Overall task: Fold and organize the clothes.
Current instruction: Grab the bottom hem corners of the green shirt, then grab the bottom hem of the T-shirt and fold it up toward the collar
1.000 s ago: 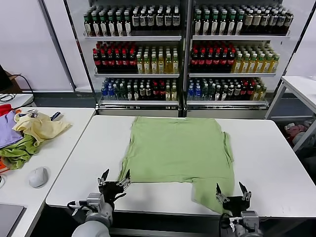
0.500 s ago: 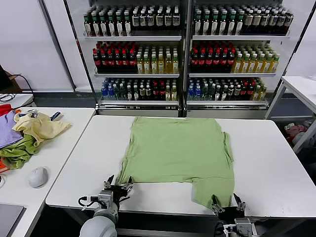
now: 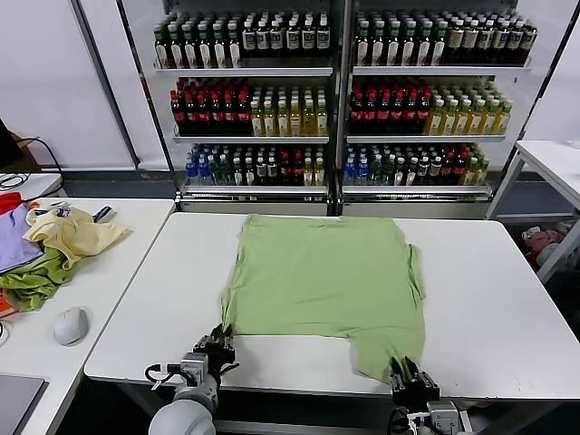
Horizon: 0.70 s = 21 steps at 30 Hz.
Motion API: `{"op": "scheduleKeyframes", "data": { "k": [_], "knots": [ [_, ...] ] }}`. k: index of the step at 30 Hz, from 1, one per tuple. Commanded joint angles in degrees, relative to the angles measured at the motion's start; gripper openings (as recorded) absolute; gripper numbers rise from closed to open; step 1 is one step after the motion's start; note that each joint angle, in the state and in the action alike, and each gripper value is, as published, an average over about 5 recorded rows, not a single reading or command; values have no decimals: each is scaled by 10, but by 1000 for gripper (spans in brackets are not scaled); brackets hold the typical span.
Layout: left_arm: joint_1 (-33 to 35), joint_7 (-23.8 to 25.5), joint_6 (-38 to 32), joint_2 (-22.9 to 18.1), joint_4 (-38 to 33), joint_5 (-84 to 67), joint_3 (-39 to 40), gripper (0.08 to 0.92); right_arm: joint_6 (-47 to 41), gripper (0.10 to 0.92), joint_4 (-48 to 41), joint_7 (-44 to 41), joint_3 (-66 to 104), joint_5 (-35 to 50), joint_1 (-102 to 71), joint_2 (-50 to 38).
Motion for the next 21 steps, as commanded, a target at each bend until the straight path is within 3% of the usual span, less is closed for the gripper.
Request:
{"op": "scheduleKeyframes", "data": {
  "k": [1, 5, 14, 21],
  "knots": [
    [17, 13, -41, 4, -30, -13, -2, 141, 7, 136, 12, -9, 7, 19, -1, -6],
    [29, 23, -65, 12, -54, -12, -11, 90, 17, 113, 29, -16, 27, 32, 2, -15],
    [29, 35, -84, 31, -93, -26, -30, 88, 40, 113, 47, -17, 53, 63, 42, -33],
    [-8, 43, -89, 49, -72, -48, -32, 88, 44, 113, -4, -15, 41, 75, 132, -57]
  ]
}}
